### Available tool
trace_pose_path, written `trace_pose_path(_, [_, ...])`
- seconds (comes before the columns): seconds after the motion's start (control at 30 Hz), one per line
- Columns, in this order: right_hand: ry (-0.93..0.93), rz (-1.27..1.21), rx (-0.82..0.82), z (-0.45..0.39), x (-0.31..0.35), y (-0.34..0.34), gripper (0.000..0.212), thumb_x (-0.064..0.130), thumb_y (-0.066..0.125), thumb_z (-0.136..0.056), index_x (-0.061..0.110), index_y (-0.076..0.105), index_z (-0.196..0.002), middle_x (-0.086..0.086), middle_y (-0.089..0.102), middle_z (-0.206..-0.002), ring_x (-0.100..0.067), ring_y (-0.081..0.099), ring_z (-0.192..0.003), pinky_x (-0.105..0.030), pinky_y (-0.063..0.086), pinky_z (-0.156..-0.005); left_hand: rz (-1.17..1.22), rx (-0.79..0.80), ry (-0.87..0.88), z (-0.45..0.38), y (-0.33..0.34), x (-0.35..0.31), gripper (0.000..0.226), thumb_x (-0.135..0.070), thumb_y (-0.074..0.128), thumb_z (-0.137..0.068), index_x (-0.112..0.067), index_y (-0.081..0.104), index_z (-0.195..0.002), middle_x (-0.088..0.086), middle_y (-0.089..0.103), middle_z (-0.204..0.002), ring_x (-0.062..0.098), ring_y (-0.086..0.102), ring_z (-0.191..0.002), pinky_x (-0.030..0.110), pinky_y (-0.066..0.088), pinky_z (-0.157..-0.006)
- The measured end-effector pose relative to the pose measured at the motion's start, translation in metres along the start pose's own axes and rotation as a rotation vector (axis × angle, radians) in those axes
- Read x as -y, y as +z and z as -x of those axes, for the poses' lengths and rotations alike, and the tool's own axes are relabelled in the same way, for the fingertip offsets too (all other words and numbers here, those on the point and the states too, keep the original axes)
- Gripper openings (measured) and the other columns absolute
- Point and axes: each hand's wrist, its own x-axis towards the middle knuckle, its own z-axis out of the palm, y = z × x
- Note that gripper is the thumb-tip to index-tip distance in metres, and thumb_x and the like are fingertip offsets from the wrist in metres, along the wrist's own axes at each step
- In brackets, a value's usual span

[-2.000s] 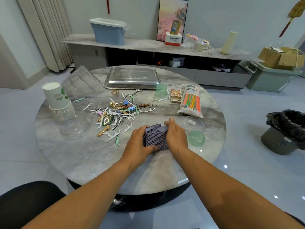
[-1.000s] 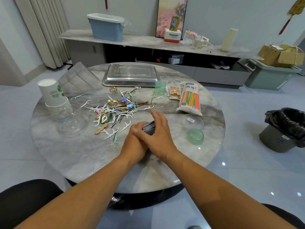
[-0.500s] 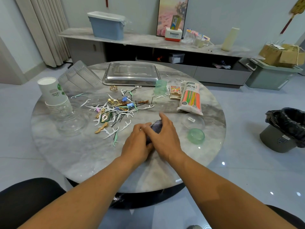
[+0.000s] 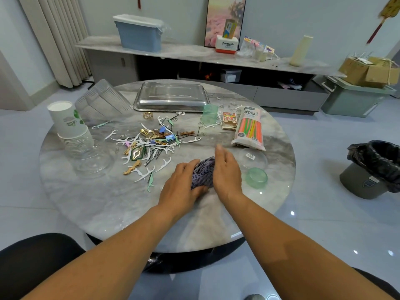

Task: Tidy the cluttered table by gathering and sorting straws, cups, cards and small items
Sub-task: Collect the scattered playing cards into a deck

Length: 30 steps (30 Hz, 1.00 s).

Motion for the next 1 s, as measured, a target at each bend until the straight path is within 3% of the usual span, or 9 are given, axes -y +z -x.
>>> trace_pose_path(0.1, [-0.188, 0.046, 0.151, 0.011, 0.000, 0.003, 0.088, 0.074, 0.065, -0.074, 0.041, 0.034, -0.150, 0.012, 0.036, -0.150, -0.003, 0.039, -0.134, -0.028, 0.033, -0.111, 0.015, 0.008, -0.005, 0.001, -0.001, 0.001, 0.070, -0.040, 0.073, -0.085, -0.046, 0.035, -0.143, -0.005, 0.046, -0.137, 0.022, 0.058, -0.119, 0.041, 0.052, -0.092])
trace_pose_path(0.2, [-0.279, 0.250, 0.114, 0.012, -0.005, 0.006, 0.087, 0.071, 0.068, -0.074, 0.037, 0.038, -0.149, 0.010, 0.039, -0.150, -0.009, 0.037, -0.139, -0.033, 0.033, -0.116, 0.037, 0.012, -0.010, 0.000, -0.001, 0.001, 0.067, -0.038, 0.071, -0.084, -0.049, 0.037, -0.140, -0.007, 0.046, -0.134, 0.023, 0.059, -0.116, 0.041, 0.053, -0.088])
trace_pose_path(0.37, [0.041, 0.231, -0.001, -0.004, -0.008, -0.004, 0.067, 0.073, 0.039, -0.092, 0.023, 0.060, -0.131, -0.005, 0.066, -0.131, -0.027, 0.057, -0.123, -0.045, 0.042, -0.109, -0.022, 0.007, 0.001, -0.002, 0.002, 0.002, 0.080, -0.047, 0.075, -0.085, -0.034, 0.032, -0.152, -0.002, 0.042, -0.143, 0.023, 0.053, -0.124, 0.037, 0.046, -0.096])
trace_pose_path(0.47, [0.187, 0.391, 0.013, -0.011, -0.007, -0.010, 0.083, 0.075, 0.013, -0.095, 0.020, 0.073, -0.110, -0.009, 0.068, -0.122, -0.033, 0.057, -0.118, -0.046, 0.041, -0.104, -0.007, 0.004, 0.003, -0.002, 0.002, 0.002, 0.082, -0.048, 0.076, -0.085, -0.035, 0.031, -0.153, -0.002, 0.041, -0.145, 0.022, 0.051, -0.127, 0.035, 0.044, -0.098])
trace_pose_path(0.53, [0.218, 0.392, 0.018, -0.015, -0.005, -0.009, 0.089, 0.077, 0.011, -0.095, 0.016, 0.074, -0.107, -0.011, 0.068, -0.120, -0.034, 0.057, -0.116, -0.045, 0.042, -0.101, 0.007, 0.000, -0.006, -0.002, 0.002, 0.002, 0.082, -0.048, 0.075, -0.085, -0.037, 0.031, -0.152, -0.003, 0.041, -0.146, 0.021, 0.051, -0.127, 0.035, 0.044, -0.098])
trace_pose_path(0.67, [0.296, 0.126, 0.012, -0.027, -0.007, -0.005, 0.070, 0.061, 0.025, -0.103, 0.008, 0.072, -0.109, -0.016, 0.068, -0.121, -0.034, 0.061, -0.111, -0.039, 0.046, -0.098, 0.048, -0.014, -0.002, 0.000, 0.002, 0.000, 0.080, -0.045, 0.075, -0.086, -0.043, 0.029, -0.151, -0.004, 0.043, -0.143, 0.021, 0.053, -0.124, 0.037, 0.047, -0.097])
trace_pose_path(0.83, [0.309, 0.007, -0.056, -0.032, -0.020, -0.011, 0.040, 0.032, 0.036, -0.106, 0.012, 0.069, -0.092, -0.020, 0.067, -0.121, -0.040, 0.061, -0.112, -0.052, 0.049, -0.102, 0.084, -0.007, 0.037, 0.004, -0.001, -0.001, 0.070, -0.038, 0.072, -0.091, -0.046, 0.035, -0.149, -0.006, 0.045, -0.136, 0.018, 0.056, -0.120, 0.036, 0.048, -0.097])
trace_pose_path(0.93, [0.178, -0.017, -0.163, -0.024, -0.013, -0.013, 0.042, 0.041, 0.035, -0.107, 0.013, 0.067, -0.105, -0.011, 0.068, -0.117, -0.031, 0.060, -0.106, -0.042, 0.047, -0.097, 0.092, -0.015, 0.049, 0.003, -0.002, -0.001, 0.063, -0.035, 0.069, -0.094, -0.046, 0.038, -0.148, -0.008, 0.046, -0.131, 0.018, 0.056, -0.117, 0.036, 0.049, -0.095])
trace_pose_path(1.0, [0.018, -0.029, -0.073, -0.011, -0.003, -0.009, 0.045, 0.056, 0.034, -0.104, 0.023, 0.064, -0.107, 0.000, 0.066, -0.116, -0.022, 0.059, -0.106, -0.035, 0.043, -0.094, 0.070, -0.010, 0.041, 0.001, -0.002, -0.002, 0.064, -0.037, 0.069, -0.093, -0.046, 0.038, -0.148, -0.008, 0.046, -0.131, 0.018, 0.057, -0.116, 0.035, 0.049, -0.094])
